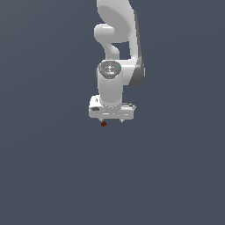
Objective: Pick up the object and move it to a goal position.
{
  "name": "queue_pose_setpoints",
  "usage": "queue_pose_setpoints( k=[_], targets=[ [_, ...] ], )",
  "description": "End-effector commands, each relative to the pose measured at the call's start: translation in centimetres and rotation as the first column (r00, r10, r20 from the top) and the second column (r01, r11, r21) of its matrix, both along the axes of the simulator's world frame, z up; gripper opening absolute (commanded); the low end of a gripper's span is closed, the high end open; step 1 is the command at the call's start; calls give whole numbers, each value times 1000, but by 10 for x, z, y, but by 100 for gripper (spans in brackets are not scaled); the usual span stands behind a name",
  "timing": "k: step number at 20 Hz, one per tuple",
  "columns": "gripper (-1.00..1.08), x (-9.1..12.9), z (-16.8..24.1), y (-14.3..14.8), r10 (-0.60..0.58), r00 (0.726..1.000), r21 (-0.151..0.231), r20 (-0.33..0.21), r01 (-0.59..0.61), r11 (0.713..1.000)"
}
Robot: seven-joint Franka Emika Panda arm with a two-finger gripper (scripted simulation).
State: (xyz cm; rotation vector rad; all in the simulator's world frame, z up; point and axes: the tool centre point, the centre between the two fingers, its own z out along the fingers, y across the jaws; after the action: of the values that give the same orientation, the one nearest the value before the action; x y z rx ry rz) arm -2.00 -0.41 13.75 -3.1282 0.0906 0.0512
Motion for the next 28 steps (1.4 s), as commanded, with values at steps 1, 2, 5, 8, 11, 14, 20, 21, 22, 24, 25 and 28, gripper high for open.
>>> queue_pose_setpoints(
  k=[1, 2, 5, 8, 11, 14, 20, 21, 22, 24, 25, 28],
  targets=[
    [100, -7, -12, -8, -32, 999, -1, 4, 32, 999],
    [100, -11, -18, -12, -46, 999, -2, 7, 46, 999],
    [100, -23, -35, -23, -93, 996, -4, 14, 93, 996],
    [100, -34, -48, -32, -132, 991, -7, 20, 132, 991],
    [100, -43, -58, -39, -162, 986, -9, 26, 162, 987],
    [100, -50, -65, -45, -183, 983, -11, 29, 184, 983],
    [100, -55, -71, -48, -200, 979, -13, 32, 201, 980],
    [100, -55, -70, -48, -198, 980, -13, 31, 199, 980],
    [100, -55, -70, -48, -198, 980, -13, 31, 199, 980],
    [100, -55, -73, -48, -198, 980, -13, 31, 199, 980],
    [100, -55, -75, -48, -198, 980, -13, 31, 199, 980],
    [100, -56, -84, -48, -199, 980, -13, 31, 199, 980]
  ],
)
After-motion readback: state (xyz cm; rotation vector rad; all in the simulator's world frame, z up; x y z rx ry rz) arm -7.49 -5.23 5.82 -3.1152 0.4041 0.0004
